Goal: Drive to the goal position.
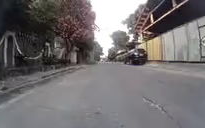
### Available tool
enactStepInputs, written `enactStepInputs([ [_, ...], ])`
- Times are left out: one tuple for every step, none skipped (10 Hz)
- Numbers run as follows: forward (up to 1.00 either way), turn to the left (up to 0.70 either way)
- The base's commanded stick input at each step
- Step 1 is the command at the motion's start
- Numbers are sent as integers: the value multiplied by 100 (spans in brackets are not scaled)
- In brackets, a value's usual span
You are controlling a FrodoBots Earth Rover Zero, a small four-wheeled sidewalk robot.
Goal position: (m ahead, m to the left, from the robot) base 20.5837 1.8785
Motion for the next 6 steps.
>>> enactStepInputs([
  [100, 7],
  [100, 7],
  [100, 7],
  [100, 7],
  [100, 7],
  [100, 7],
])
